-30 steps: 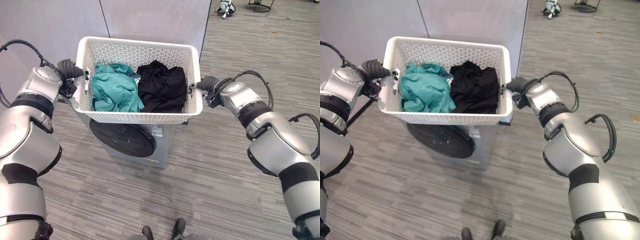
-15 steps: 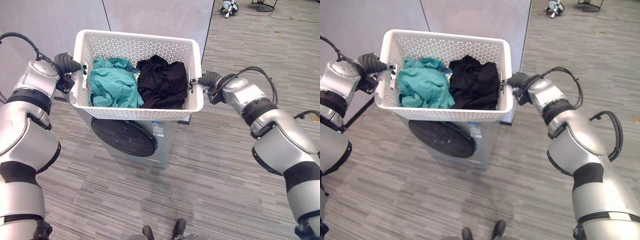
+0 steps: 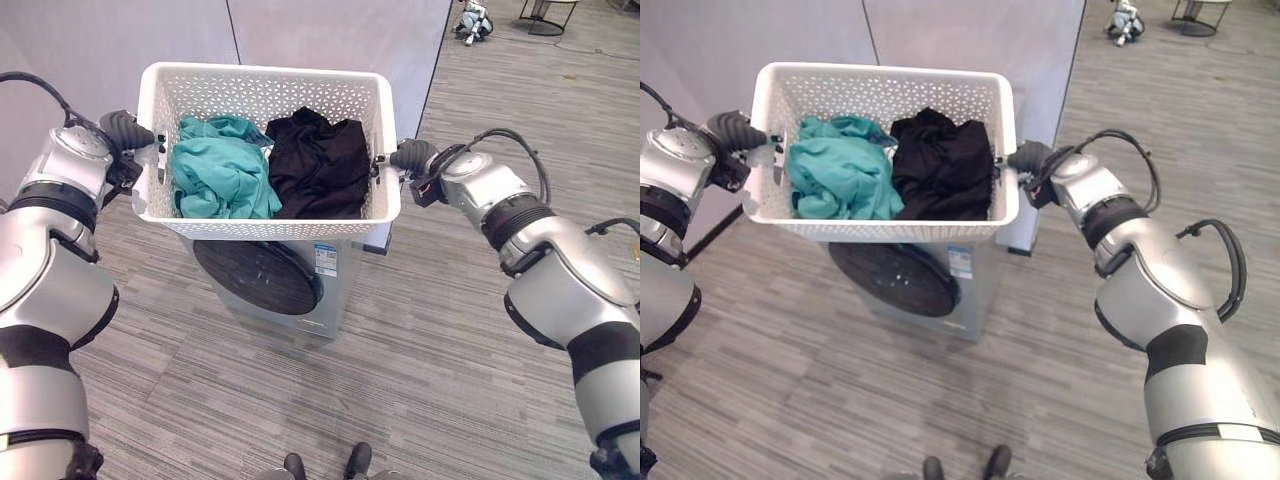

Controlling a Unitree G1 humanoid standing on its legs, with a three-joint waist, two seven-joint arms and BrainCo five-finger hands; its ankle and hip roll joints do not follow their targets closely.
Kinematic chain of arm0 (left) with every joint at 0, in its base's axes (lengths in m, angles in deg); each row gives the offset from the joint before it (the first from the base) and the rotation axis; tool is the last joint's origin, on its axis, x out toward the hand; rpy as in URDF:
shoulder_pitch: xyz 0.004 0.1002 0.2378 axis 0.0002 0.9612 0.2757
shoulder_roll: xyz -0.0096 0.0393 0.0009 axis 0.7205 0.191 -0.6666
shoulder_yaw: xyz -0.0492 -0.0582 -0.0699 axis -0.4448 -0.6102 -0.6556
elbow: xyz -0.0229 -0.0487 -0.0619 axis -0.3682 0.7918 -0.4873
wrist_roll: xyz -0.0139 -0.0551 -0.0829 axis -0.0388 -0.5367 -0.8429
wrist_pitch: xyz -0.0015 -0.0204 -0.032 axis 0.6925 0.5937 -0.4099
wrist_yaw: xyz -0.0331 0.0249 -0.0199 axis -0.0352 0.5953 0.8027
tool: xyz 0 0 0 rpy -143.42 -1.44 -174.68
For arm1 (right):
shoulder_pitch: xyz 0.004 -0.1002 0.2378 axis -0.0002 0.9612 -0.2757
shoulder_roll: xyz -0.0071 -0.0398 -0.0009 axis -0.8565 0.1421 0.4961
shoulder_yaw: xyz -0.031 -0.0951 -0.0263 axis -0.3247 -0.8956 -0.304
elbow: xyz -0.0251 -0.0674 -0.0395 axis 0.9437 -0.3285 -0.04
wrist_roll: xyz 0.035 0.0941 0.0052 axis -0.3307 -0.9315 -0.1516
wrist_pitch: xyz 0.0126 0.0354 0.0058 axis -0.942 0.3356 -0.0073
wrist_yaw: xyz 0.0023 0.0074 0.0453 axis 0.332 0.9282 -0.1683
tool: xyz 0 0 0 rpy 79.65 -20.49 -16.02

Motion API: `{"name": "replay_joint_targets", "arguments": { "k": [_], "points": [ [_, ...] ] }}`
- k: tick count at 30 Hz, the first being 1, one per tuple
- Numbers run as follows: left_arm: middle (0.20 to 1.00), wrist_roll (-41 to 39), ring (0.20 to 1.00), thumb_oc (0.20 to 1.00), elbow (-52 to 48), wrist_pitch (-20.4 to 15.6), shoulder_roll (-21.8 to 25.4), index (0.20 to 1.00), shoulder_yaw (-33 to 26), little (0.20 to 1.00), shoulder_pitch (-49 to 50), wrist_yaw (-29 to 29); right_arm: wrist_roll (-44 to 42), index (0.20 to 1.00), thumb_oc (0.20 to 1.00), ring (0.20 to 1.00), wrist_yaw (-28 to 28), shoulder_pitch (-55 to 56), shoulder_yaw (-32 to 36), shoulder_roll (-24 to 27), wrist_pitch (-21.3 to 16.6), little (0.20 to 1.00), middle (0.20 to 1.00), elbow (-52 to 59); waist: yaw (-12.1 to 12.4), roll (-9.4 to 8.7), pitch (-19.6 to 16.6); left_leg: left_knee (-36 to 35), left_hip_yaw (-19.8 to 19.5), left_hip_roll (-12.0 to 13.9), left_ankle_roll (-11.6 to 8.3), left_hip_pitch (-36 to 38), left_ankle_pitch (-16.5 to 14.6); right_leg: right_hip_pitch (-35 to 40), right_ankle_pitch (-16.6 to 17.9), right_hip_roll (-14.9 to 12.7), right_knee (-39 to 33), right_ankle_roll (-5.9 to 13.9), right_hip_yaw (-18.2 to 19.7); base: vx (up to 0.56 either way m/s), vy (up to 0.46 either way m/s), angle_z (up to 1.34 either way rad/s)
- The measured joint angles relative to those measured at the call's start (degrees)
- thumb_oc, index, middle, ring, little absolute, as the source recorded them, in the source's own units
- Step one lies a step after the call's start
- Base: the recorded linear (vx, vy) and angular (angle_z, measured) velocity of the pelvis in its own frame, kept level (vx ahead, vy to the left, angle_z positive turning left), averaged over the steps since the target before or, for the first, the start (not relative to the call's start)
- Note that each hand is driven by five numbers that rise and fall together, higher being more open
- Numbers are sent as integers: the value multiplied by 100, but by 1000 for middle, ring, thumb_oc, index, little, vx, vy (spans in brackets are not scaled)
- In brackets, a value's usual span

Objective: Grab the laundry basket,head to the washer,open it,put in the laundry and shut it.

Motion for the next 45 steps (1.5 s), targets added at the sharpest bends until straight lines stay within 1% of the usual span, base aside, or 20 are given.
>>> {"name": "replay_joint_targets", "arguments": {
  "k": [7, 11, 15, 17, 18, 19, 20, 21, 23, 25, 28, 30, 31, 32, 33, 34, 36, 37, 41, 45],
  "points": [
    [200, -264, 200, 200, -225, -46, 59, 200, -137, 200, 315, 19, 19, 200, 200, 200, -56, -140, -395, 463, -6, 200, 200, 562, 52, -321, 502, 1970, -521, 340, -371, -1016, -270, 182, -346, 54, 162, -342, -135, 65, -86, 18],
    [200, -284, 200, 200, -246, -139, 99, 200, -169, 200, 449, 34, 39, 200, 200, 200, -98, -174, -446, 644, -31, 200, 200, 855, 81, -286, 680, 214, -625, 1323, -1092, -1526, 356, 226, -316, 308, -18, -293, -11, 268, 182, 13],
    [200, -381, 200, 200, -530, -203, 452, 200, -145, 200, 510, 78, 135, 200, 200, 200, -133, -174, -477, 703, -168, 200, 200, 1039, 129, -120, 748, -213, -282, 1876, -1097, -1487, 590, 566, -556, 457, 62, -73, 224, 359, 427, -43],
    [200, -450, 200, 200, -606, -225, 460, 200, 99, 200, 392, 79, 240, 200, 200, 200, -124, -151, -464, 957, -156, 200, 200, 1337, 116, -81, 746, 617, -311, 1621, -891, -1470, 463, 697, -762, 293, 340, 16, 327, 312, 451, -21],
    [200, -485, 200, 200, -616, -295, 459, 200, 89, 200, 349, 87, 234, 200, 200, 200, -117, -141, -418, 1226, -193, 200, 200, 1605, 61, -43, 720, 1182, -286, 995, -768, -1408, 389, 780, -1091, -243, 798, 284, 390, 443, 715, -25],
    [200, -479, 200, 200, -632, -336, 480, 200, 102, 200, 220, 104, 239, 200, 200, 200, -123, -118, -406, 1456, -280, 200, 200, 1810, 54, 125, 612, 1132, -93, 854, -345, -1338, 359, 859, -1385, -639, 1136, 714, 457, 519, 897, -14],
    [200, -499, 200, 200, -648, -473, 520, 200, 431, 200, 191, 107, 245, 200, 200, 200, -114, -85, -506, 1545, -336, 200, 200, 1913, 36, 20, 615, 1550, 50, 546, 232, -1303, 104, 871, -1262, -1017, 1276, 915, 512, 489, 893, -32],
    [200, -438, 200, 200, -811, -378, 629, 200, 753, 200, 160, 164, 254, 200, 200, 200, -167, 5, -610, 1622, -358, 200, 200, 2103, 145, 37, 620, 2086, 348, 348, 500, -1258, -258, 924, -1050, -1408, 1634, 875, 501, 315, 710, -32],
    [200, -384, 200, 200, -770, -306, 527, 200, 537, 200, 225, 238, 355, 200, 200, 200, -214, 335, -441, 1492, -357, 200, 200, 2020, 140, 91, 467, 1666, 610, -49, 623, -738, -596, 851, -933, -2018, 2422, 634, 64, 217, 454, -9],
    [200, -367, 200, 200, -808, -312, 584, 200, 509, 200, 142, 277, 360, 200, 200, 200, -115, 348, -373, 1377, -398, 200, 200, 1875, 165, 137, 366, 1503, 708, -430, 773, -488, -794, 643, -747, -2619, 3056, 703, -457, 108, 215, 9],
    [200, -380, 200, 200, -734, -258, 566, 200, 458, 200, 126, 238, 403, 200, 200, 200, -182, 230, -283, 1312, -391, 200, 200, 1843, 220, 203, 321, 1274, 655, -502, 751, -364, -804, 410, -933, -1672, 2927, 930, 52, 138, 311, 2],
    [200, -376, 200, 200, -471, -203, 543, 200, 451, 200, 121, 272, 405, 200, 200, 200, -224, 67, -154, 1136, -413, 200, 200, 1628, 331, 284, 367, 661, 471, -559, 751, -40, -803, -256, -1431, -860, 2968, 783, 250, 114, 55, -27],
    [200, -380, 200, 200, -462, -217, 512, 200, 413, 200, 105, 291, 410, 200, 200, 200, -221, 33, -162, 1141, -413, 200, 200, 1535, 299, 384, 423, 664, 411, -556, 563, 27, -855, -602, -1467, -440, 2673, 565, 173, 142, -47, 6],
    [200, -374, 200, 200, -454, -229, 484, 200, 237, 200, 149, 293, 410, 200, 200, 200, -219, 36, -230, 1129, -408, 200, 200, 1451, 280, 402, 513, 984, 415, -580, -202, 53, -954, -699, -1225, -221, 2003, 134, -15, 112, -72, 33],
    [200, -360, 200, 200, -585, -252, 561, 200, 47, 200, 178, 298, 416, 200, 200, 200, -217, 36, -227, 1070, -377, 200, 200, 1376, 248, -97, 694, 1967, 354, -839, -813, -358, -795, -695, -519, -612, 1192, -547, 6, 27, -89, 57],
    [200, -368, 200, 200, -775, -268, 676, 200, 48, 200, 185, 295, 439, 200, 200, 200, -242, 44, -179, 1097, -358, 200, 200, 1350, 161, -596, 704, 3131, 393, -852, -240, -857, -1164, -657, 552, -1222, 436, -1037, -13, -5, -67, 54],
    [200, -394, 200, 200, -1008, -301, 631, 200, 104, 200, 408, 222, 462, 200, 200, 200, -230, 88, -142, 1354, -391, 200, 200, 1627, 243, -25, 468, 2145, -79, 294, 45, -960, -1051, -882, 594, -885, 908, 305, 58, -4, -29, -2],
    [200, -417, 200, 200, -927, -302, 732, 200, 36, 200, 509, 202, 464, 200, 200, 200, -222, 102, -237, 1286, -403, 200, 200, 1825, 250, -7, 482, 1928, 223, 198, 34, -780, -924, -843, 218, -941, 970, 652, 267, 47, -26, -38],
    [200, -463, 200, 200, -1028, -231, 795, 200, -265, 200, 690, 190, 463, 200, 200, 200, -329, 331, -201, 1715, -384, 200, 200, 2670, 195, 72, 498, 1037, 484, -5, 111, -229, -603, -122, -127, -791, 545, 710, 34, 52, -43, -21],
    [200, -490, 200, 200, -1350, -203, 749, 200, -446, 200, 981, -11, 463, 200, 200, 200, -383, 1085, 67, 2351, -448, 200, 200, 3754, -37, 77, 474, 755, 560, -10, 110, 117, -594, 423, 309, -588, -221, 488, 56, 61, -50, -13]
  ]
}}
